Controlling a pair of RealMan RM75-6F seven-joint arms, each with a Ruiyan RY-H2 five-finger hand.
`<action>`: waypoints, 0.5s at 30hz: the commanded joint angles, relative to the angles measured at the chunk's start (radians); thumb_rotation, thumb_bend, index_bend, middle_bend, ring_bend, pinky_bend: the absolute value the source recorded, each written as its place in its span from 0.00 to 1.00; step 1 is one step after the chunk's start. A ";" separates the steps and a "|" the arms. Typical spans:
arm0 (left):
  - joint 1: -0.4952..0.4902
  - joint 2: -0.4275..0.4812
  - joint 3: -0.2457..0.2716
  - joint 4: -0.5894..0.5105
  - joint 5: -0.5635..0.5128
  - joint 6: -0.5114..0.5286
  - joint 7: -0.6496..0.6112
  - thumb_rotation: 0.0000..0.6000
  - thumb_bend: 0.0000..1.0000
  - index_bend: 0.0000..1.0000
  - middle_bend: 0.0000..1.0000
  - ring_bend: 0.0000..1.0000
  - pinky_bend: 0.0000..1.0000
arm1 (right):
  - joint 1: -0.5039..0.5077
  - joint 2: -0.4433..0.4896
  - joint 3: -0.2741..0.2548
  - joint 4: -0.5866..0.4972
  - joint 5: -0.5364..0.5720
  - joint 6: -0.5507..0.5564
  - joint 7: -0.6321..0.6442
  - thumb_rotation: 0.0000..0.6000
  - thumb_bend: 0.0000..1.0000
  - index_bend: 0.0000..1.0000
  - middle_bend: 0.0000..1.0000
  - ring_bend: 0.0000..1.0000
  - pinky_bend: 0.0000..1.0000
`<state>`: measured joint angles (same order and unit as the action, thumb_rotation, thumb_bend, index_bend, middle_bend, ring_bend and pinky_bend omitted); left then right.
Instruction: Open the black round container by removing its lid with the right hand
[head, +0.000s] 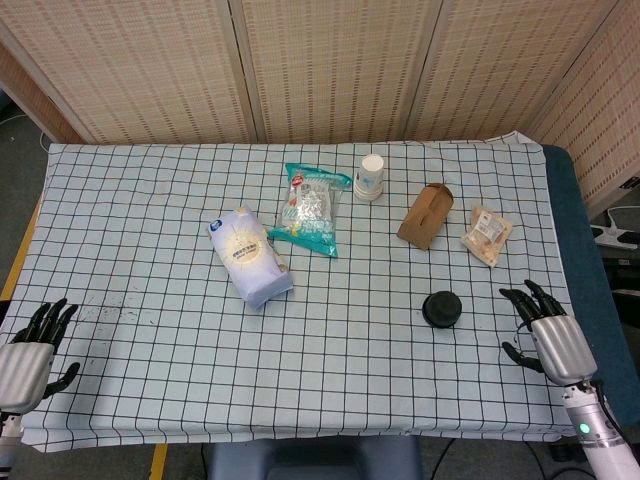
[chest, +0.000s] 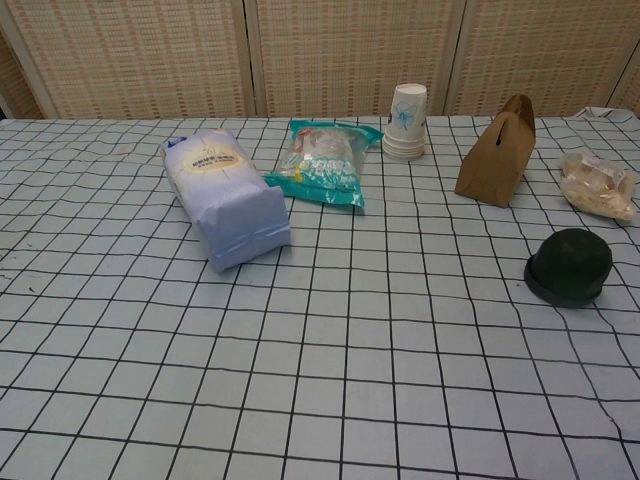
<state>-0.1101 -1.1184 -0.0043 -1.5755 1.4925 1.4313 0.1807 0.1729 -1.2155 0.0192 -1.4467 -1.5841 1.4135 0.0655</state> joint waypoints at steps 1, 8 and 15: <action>0.001 0.001 -0.002 0.003 -0.012 -0.005 -0.002 1.00 0.30 0.05 0.00 0.00 0.34 | 0.032 -0.002 -0.009 0.009 0.007 -0.067 0.010 1.00 0.09 0.01 0.10 0.00 0.13; 0.020 0.017 -0.013 -0.015 -0.015 0.037 -0.021 1.00 0.30 0.06 0.00 0.00 0.34 | 0.131 -0.013 0.011 0.008 0.071 -0.265 0.062 1.00 0.07 0.00 0.08 0.00 0.11; 0.020 0.015 -0.014 -0.014 -0.015 0.034 -0.018 1.00 0.30 0.06 0.00 0.00 0.34 | 0.194 -0.046 0.038 -0.014 0.124 -0.353 -0.046 1.00 0.07 0.00 0.08 0.00 0.11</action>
<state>-0.0900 -1.1028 -0.0184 -1.5895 1.4778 1.4653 0.1627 0.3433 -1.2476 0.0457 -1.4503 -1.4844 1.0929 0.0497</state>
